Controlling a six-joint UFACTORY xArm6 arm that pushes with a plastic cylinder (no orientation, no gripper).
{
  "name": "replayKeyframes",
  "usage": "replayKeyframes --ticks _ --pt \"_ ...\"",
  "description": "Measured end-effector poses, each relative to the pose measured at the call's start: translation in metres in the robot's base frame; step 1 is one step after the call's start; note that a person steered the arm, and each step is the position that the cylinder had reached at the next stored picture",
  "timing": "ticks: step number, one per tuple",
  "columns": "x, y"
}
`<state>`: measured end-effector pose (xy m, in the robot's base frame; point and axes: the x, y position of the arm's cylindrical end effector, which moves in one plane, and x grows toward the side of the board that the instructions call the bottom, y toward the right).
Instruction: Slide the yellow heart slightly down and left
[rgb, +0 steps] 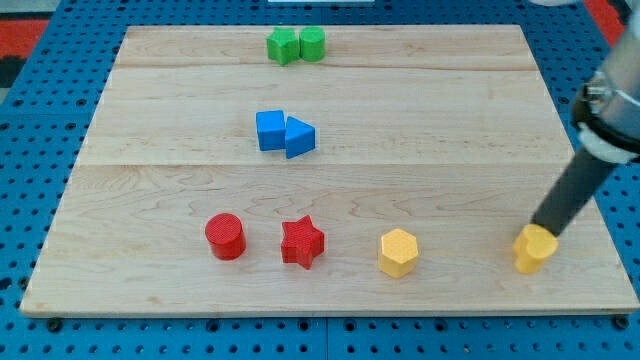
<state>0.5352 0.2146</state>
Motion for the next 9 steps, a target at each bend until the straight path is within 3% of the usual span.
replayKeyframes --ticks 2,5,7,8,9 --pt "-0.006 0.003" --pt "0.026 0.021" --pt "0.026 -0.017" --pt "0.017 0.041" --pt "0.013 0.063"
